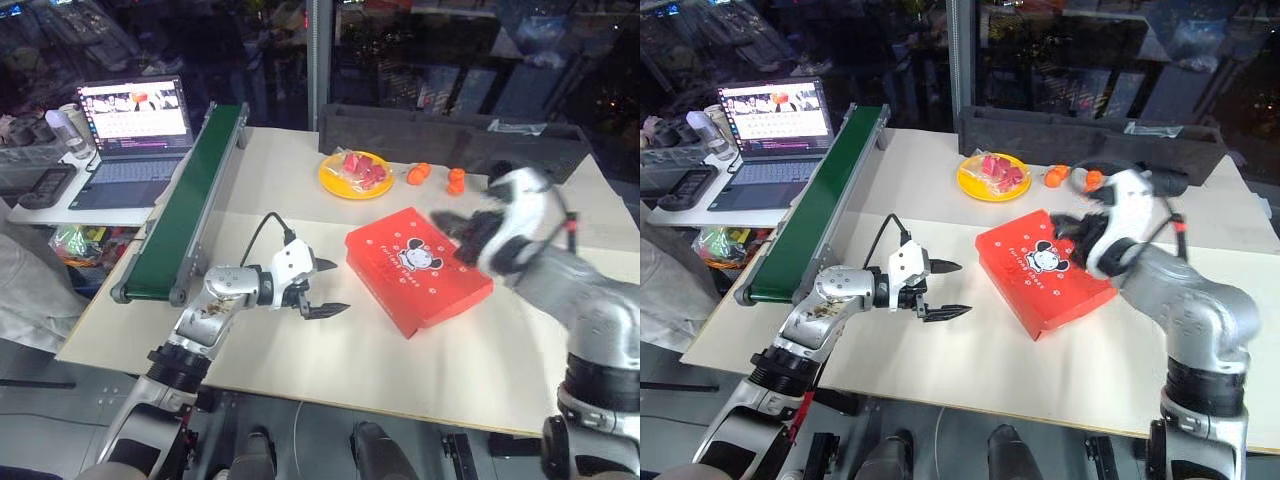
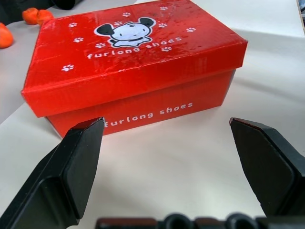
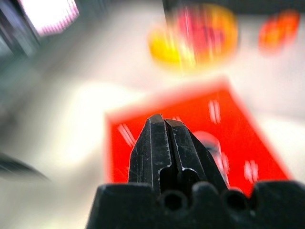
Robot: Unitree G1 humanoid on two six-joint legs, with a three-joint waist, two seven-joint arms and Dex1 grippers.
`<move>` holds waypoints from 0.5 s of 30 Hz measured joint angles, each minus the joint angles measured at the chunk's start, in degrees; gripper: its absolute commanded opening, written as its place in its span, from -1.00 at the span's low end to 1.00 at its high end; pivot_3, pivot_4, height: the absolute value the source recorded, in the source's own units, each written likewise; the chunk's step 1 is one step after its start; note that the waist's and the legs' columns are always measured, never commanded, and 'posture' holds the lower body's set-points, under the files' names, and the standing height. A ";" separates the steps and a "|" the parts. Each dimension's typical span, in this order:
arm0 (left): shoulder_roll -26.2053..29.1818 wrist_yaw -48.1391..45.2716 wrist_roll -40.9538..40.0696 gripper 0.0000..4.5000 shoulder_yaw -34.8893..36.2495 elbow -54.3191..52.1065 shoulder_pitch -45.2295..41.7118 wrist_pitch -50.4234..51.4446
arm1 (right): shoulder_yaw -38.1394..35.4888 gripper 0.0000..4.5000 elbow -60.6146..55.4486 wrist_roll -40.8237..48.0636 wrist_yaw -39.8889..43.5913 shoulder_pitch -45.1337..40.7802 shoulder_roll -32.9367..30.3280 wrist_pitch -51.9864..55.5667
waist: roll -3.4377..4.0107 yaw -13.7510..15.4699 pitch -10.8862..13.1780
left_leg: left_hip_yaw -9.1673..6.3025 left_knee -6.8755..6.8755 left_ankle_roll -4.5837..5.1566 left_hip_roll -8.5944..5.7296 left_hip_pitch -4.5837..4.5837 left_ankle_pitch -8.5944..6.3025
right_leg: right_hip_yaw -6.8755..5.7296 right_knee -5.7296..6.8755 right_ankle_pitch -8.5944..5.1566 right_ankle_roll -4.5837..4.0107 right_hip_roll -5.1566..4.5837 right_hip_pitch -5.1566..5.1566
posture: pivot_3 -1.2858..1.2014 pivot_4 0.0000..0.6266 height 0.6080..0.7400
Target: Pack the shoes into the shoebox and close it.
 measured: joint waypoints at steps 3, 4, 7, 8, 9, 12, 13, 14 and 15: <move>0.31 0.37 0.07 1.00 0.10 -0.01 0.13 0.02 | 3.86 -0.99 4.27 -4.63 3.13 -0.68 -0.02 -1.56 | -0.07 0.14 -0.04 | 0.00 -0.02 0.00 0.00 -0.01 0.00 | -0.01 -0.02 0.01 0.13 0.00 0.05 | 0.03 -0.52 1.00; 0.30 0.51 0.09 1.00 0.15 -0.08 0.13 0.02 | 4.04 -0.99 4.98 -5.21 3.89 -0.99 0.01 -1.61 | -0.25 0.12 -0.12 | -0.01 -0.06 0.00 0.01 0.00 0.00 | -0.05 -0.02 0.01 0.12 0.01 0.06 | 0.03 -0.52 1.00; 0.54 1.10 0.14 1.00 0.29 -0.80 0.90 0.03 | 4.38 -0.99 6.58 -7.78 5.76 -1.08 0.78 -3.03 | -0.42 0.10 -0.22 | -0.02 0.04 0.00 0.01 0.05 0.00 | -0.05 0.01 0.04 0.16 0.01 0.14 | 0.03 -0.52 1.00; 0.80 1.37 0.16 1.00 0.33 -1.14 1.29 0.07 | 4.24 -0.99 6.85 -8.61 5.94 -1.06 1.34 -3.38 | -0.47 0.11 -0.24 | -0.02 0.09 0.00 0.01 0.07 0.00 | -0.05 0.01 0.07 0.16 0.01 0.15 | 0.03 -0.52 1.00; 0.92 1.74 0.15 1.00 0.57 -1.37 1.66 0.21 | 3.97 -0.99 6.88 -9.16 5.94 -1.05 1.85 -3.59 | -0.48 0.12 -0.25 | -0.02 0.20 -0.01 0.01 0.07 0.01 | -0.06 0.04 0.10 0.16 0.01 0.17 | 0.03 -0.52 1.00; 0.90 3.00 -0.26 1.00 1.96 -2.20 2.56 0.91 | 2.41 -0.99 6.76 -9.56 5.90 -0.88 3.46 -3.68 | -0.50 0.13 -0.24 | -0.01 0.40 -0.05 0.01 0.03 0.04 | -0.05 0.06 0.03 -0.09 0.01 0.20 | 0.03 -0.52 1.00; 0.76 3.50 -0.52 1.00 2.54 -2.52 2.86 1.37 | 1.31 -0.99 6.73 -9.39 5.87 -0.84 4.18 -3.61 | -0.50 0.12 -0.24 | -0.01 0.50 -0.05 0.01 0.01 0.04 | -0.04 0.07 0.05 -0.09 0.00 0.20 | 0.03 -0.52 1.00; 0.48 4.54 -0.83 1.00 3.23 -2.53 3.15 1.88 | -0.24 -0.99 6.72 -8.78 5.83 -0.71 5.08 -3.60 | -0.51 0.11 -0.24 | -0.01 0.61 -0.05 0.01 -0.02 0.04 | -0.03 0.11 0.06 -0.08 0.01 0.20 | 0.03 -0.52 1.00; -0.35 6.20 -1.02 1.00 4.37 -2.45 3.38 2.58 | -2.33 -0.99 6.68 -8.16 5.82 -0.59 5.99 -3.83 | -0.50 0.12 -0.22 | -0.01 0.71 -0.05 0.01 -0.09 0.04 | -0.04 0.16 0.07 -0.06 0.00 0.18 | 0.03 -0.52 1.00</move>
